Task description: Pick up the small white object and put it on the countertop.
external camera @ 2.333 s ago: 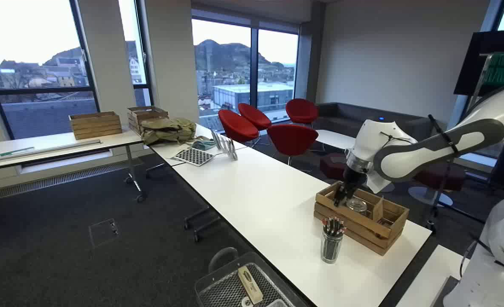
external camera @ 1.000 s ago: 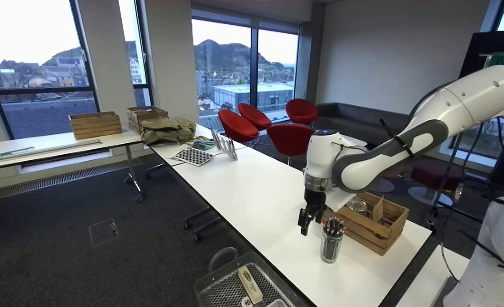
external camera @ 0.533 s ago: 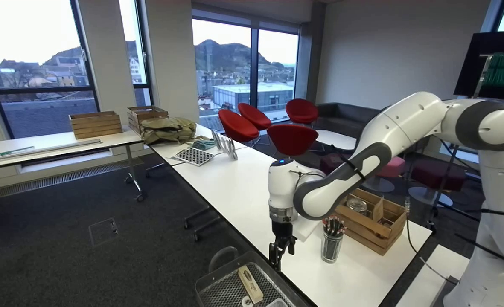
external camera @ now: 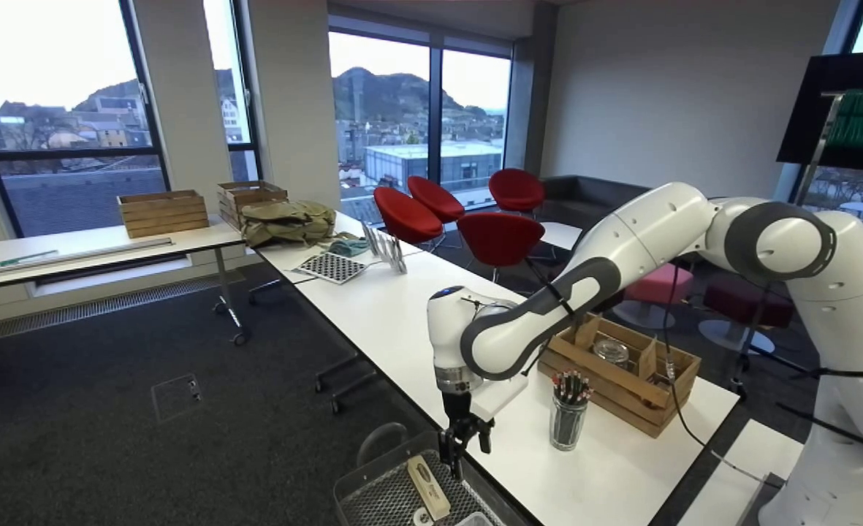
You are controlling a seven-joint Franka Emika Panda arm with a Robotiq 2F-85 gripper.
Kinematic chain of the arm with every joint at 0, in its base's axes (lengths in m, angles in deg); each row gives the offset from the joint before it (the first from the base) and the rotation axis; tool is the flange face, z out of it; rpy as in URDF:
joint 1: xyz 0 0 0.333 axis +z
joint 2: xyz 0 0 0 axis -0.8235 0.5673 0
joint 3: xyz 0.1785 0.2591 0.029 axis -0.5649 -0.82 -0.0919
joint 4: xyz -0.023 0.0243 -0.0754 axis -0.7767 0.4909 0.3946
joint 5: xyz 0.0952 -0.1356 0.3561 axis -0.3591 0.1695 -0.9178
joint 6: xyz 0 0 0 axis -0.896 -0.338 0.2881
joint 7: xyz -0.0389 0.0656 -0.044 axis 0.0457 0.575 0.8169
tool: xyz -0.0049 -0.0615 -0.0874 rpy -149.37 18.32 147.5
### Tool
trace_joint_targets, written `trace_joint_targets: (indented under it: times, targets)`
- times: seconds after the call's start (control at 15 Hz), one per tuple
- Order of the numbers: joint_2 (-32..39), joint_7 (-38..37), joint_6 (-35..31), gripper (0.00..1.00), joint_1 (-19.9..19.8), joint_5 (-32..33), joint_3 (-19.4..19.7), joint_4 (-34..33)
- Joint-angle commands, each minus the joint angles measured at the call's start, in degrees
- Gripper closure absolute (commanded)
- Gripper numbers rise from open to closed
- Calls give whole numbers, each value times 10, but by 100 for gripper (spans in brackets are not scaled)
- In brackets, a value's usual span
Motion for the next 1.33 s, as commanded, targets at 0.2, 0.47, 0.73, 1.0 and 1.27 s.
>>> trace_joint_targets:
  times: [0.2, 0.47, 0.73, 1.0, 1.27]
  targets:
    - [1, 5, 2, 0, 15, -7, 13, -3]
    - [13, 33, -23, 0, 27, 21, 15, -12]
    - [62, 34, -68, 0, 50, 39, 19, -48]
    - [100, 13, -107, 0, 56, 2, 14, -62]
    - [125, -6, -118, 0, 53, -39, 12, -62]
